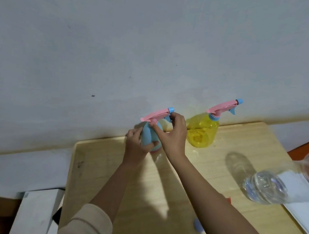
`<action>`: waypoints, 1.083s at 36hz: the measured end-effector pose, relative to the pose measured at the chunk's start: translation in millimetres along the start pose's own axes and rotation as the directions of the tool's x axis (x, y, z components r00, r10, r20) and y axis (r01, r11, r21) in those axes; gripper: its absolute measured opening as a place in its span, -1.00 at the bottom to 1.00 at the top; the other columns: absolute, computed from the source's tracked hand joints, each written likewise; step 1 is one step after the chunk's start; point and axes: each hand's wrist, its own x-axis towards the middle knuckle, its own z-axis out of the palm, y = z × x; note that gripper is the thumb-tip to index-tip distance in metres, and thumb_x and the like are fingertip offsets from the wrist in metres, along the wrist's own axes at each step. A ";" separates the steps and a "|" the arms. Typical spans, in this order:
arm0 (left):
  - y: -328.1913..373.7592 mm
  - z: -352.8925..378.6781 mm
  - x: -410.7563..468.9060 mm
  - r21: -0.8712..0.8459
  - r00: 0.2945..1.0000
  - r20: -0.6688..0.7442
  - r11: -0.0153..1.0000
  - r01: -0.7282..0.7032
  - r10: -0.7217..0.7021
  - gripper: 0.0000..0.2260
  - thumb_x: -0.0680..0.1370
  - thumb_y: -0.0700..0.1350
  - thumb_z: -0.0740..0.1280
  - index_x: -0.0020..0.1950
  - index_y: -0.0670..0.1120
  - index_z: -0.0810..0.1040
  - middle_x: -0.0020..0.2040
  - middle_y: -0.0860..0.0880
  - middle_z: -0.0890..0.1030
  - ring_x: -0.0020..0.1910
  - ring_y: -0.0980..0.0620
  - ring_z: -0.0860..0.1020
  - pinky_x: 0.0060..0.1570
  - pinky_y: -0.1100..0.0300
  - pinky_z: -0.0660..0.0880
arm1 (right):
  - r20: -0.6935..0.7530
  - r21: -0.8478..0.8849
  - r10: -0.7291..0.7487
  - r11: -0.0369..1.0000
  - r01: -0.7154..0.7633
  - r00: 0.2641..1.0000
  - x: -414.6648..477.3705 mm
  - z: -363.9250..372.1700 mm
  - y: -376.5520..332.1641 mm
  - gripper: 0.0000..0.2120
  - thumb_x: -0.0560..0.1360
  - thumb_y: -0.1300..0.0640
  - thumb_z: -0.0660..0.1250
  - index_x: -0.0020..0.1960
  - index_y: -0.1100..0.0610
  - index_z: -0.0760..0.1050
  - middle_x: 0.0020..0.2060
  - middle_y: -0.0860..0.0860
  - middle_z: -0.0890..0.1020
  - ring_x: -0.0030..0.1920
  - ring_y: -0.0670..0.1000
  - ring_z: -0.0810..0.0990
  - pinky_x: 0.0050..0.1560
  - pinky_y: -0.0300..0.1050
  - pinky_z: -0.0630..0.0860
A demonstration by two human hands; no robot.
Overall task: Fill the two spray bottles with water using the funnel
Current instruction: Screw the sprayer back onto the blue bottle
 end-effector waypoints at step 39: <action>11.8 9.6 -13.2 -0.084 0.994 -0.047 0.992 0.095 -0.099 -0.49 0.47 -0.10 0.43 0.38 -0.10 0.38 0.13 -0.09 0.38 0.15 -0.12 0.48 0.17 -0.07 0.50 | 0.058 -0.073 0.058 0.996 -0.054 0.997 -10.4 -33.9 -12.2 -0.69 0.46 0.23 0.36 0.18 0.26 0.48 0.12 0.13 0.58 0.15 0.08 0.53 0.23 -0.02 0.44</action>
